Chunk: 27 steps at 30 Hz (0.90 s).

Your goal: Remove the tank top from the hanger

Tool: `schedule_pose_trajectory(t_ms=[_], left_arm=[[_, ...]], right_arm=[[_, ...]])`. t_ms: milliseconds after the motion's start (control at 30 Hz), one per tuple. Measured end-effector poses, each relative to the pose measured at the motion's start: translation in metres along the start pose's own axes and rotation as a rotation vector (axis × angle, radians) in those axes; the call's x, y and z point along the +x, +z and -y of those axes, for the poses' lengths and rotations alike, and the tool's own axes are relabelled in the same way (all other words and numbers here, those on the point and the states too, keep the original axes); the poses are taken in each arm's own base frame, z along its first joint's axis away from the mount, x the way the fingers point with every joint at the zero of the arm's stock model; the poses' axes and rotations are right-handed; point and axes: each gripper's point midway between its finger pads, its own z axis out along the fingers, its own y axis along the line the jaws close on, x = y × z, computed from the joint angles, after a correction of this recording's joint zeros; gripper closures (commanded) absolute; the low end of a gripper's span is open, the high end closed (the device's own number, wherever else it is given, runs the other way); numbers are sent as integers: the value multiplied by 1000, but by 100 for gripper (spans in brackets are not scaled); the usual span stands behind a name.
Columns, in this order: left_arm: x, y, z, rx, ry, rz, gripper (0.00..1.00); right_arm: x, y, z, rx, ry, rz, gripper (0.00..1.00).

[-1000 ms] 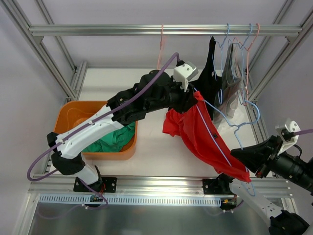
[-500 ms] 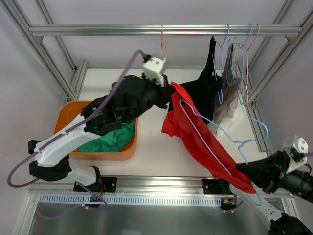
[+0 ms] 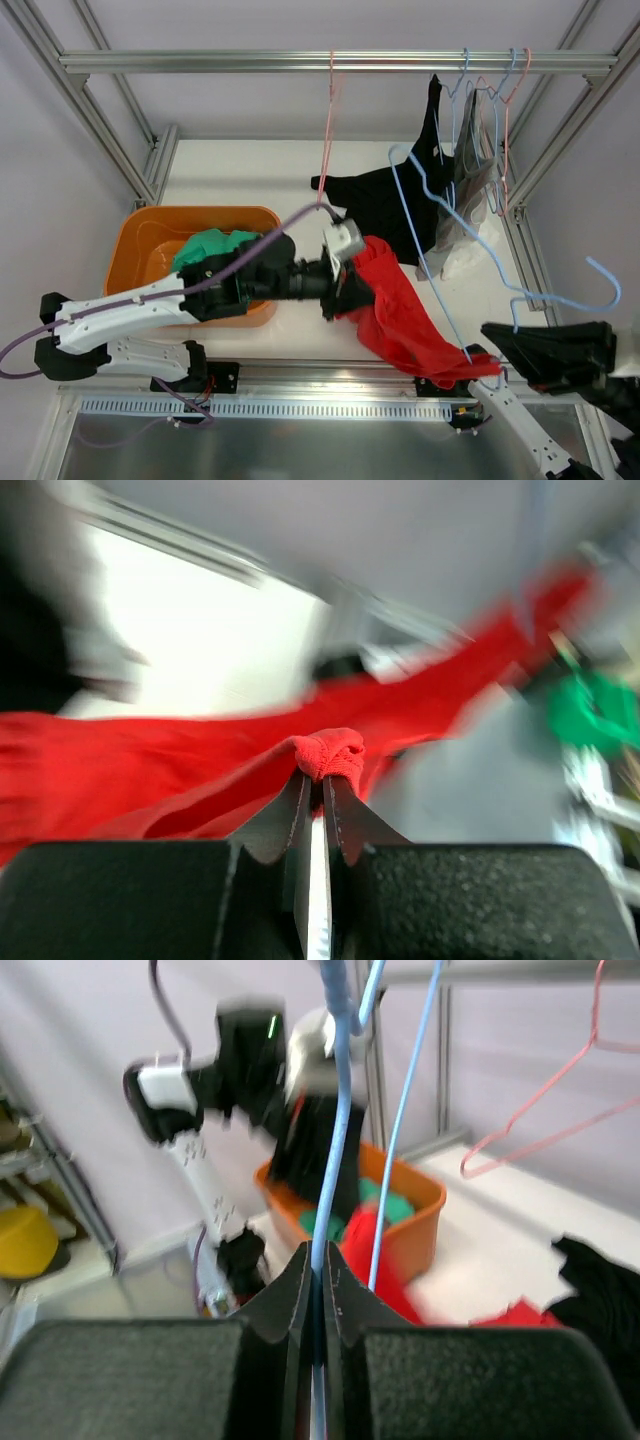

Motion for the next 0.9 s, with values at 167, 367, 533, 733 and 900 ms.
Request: schedule_pose_trajectory(t_ms=[167, 367, 533, 733, 900], left_arm=[[100, 5, 86, 409, 12, -197, 100], [155, 39, 105, 408, 7, -277, 100], [200, 66, 29, -30, -51, -333, 100], [198, 42, -38, -409, -72, -285, 66], [161, 11, -48, -460, -84, -191, 1]], right_arm=[[-34, 64, 28, -20, 35, 213, 100], [-78, 105, 74, 68, -68, 408, 100], [-78, 94, 101, 236, -180, 425, 100], [-26, 77, 108, 341, -110, 154, 100], [24, 66, 109, 377, 27, -56, 100]])
